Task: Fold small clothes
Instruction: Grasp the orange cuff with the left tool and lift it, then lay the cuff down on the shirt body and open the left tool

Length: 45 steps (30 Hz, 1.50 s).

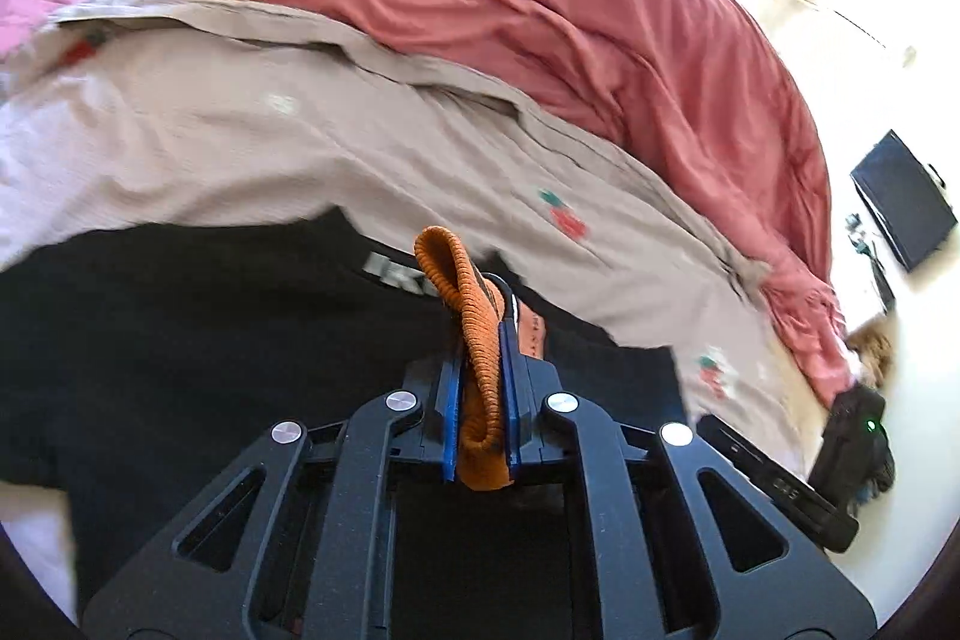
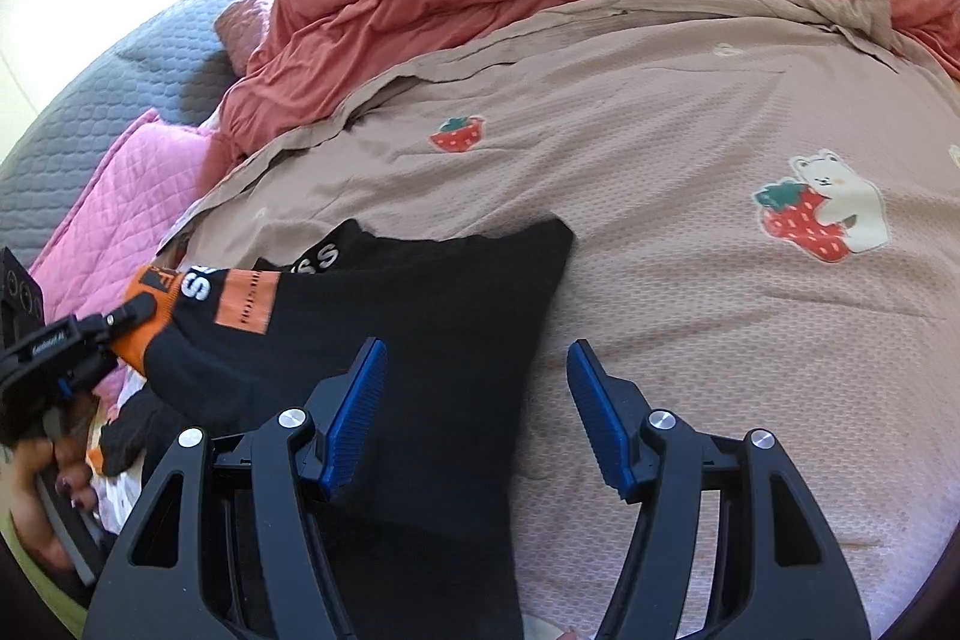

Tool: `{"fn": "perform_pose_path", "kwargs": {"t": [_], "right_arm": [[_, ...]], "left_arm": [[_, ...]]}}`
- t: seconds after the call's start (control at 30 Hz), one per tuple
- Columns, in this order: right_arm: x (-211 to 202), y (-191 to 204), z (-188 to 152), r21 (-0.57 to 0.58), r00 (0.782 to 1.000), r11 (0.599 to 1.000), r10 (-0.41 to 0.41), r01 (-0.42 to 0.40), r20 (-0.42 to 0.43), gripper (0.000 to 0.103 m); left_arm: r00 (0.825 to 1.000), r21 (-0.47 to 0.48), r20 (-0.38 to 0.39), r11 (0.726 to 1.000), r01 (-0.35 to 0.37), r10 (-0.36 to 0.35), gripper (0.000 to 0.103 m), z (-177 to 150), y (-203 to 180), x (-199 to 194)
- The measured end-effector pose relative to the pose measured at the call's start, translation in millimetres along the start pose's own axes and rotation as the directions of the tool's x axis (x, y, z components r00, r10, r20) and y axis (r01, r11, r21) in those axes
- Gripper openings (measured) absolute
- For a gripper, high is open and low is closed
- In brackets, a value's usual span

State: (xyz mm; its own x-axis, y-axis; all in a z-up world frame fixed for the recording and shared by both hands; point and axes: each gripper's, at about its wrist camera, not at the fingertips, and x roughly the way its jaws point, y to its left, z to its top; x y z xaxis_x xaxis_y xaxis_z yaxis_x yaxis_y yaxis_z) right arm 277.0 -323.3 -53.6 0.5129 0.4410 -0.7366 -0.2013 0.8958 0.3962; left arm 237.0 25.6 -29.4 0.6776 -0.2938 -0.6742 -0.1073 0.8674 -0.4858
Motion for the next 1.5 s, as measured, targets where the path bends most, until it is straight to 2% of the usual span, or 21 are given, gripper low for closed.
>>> {"fn": "perform_pose_path", "kwargs": {"t": [0.13,0.3,0.4,0.57,0.67,0.8,0.97,1.03,1.1,1.17,1.23,1.33,1.4,1.47,1.5], "right_arm": [[7.4,16.1,-4.7,-0.052,1.000,0.999,0.014,-0.014,-0.008,0.061],[22.6,54.0,-20.1,-0.198,0.999,0.980,0.023,-0.030,-0.038,0.061],[35.7,69.1,-31.9,-0.265,0.997,0.964,0.005,-0.025,-0.075,0.061],[56.9,65.5,-43.0,-0.253,0.987,0.967,-0.061,0.023,-0.146,0.061],[60.3,59.0,-44.0,-0.224,0.985,0.974,-0.056,0.019,-0.162,0.060],[60.9,59.6,-46.4,-0.246,0.982,0.969,-0.077,0.032,-0.173,0.060],[57.3,57.2,-43.5,-0.232,0.981,0.973,-0.056,0.012,-0.184,0.061],[47.1,54.4,-36.8,-0.203,0.989,0.979,-0.017,-0.014,-0.148,0.062],[36.1,54.5,-31.2,-0.211,0.996,0.978,-0.019,0.000,-0.090,0.066],[29.3,56.5,-27.8,-0.229,0.999,0.973,-0.023,0.012,-0.045,0.066],[30.2,60.8,-28.4,-0.241,0.999,0.970,-0.017,0.008,-0.034,0.066],[37.8,74.7,-37.1,-0.307,0.998,0.952,-0.016,-0.002,-0.057,0.066],[46.1,83.5,-44.4,-0.358,0.996,0.934,-0.037,0.005,-0.082,0.066],[54.5,85.6,-50.4,-0.374,0.991,0.927,-0.061,0.013,-0.117,0.066],[62.0,83.3,-53.5,-0.372,0.984,0.927,-0.098,0.036,-0.148,0.066]], "left_arm": [[0.997,-0.027,0.031,0.997,-0.068,0.068,0.004,8.1,31.9,-12.7],[0.991,-0.044,0.044,0.991,-0.128,0.130,0.004,8.8,57.1,-20.1],[0.988,-0.051,0.015,0.987,-0.151,0.152,0.004,2.6,70.4,-14.2],[0.978,-0.048,-0.076,0.979,-0.200,0.196,0.004,-9.5,91.0,9.4],[0.971,-0.050,-0.094,0.973,-0.225,0.219,0.005,-14.0,101.4,14.6],[0.962,-0.032,-0.110,0.966,-0.256,0.251,0.010,-15.0,111.8,16.7],[0.952,-0.006,-0.062,0.954,-0.300,0.299,0.010,-12.3,111.6,2.2],[0.958,-0.007,-0.025,0.958,-0.286,0.286,0.010,-10.1,106.5,-10.4],[0.964,0.014,0.005,0.964,-0.267,0.267,0.009,-9.7,94.9,-20.2],[0.973,0.071,0.000,0.970,-0.231,0.232,0.009,-13.6,75.3,-20.7],[0.975,0.162,-0.019,0.963,-0.214,0.220,0.010,-21.8,53.1,-14.1],[0.960,0.247,-0.069,0.937,-0.248,0.272,0.013,-36.8,40.8,6.2],[0.939,0.231,-0.117,0.929,-0.290,0.322,0.013,-45.4,51.8,18.9],[0.934,0.201,-0.140,0.933,-0.297,0.327,0.013,-50.6,65.7,22.7],[0.934,0.193,-0.147,0.936,-0.296,0.325,0.014,-52.2,70.4,23.1]]}}
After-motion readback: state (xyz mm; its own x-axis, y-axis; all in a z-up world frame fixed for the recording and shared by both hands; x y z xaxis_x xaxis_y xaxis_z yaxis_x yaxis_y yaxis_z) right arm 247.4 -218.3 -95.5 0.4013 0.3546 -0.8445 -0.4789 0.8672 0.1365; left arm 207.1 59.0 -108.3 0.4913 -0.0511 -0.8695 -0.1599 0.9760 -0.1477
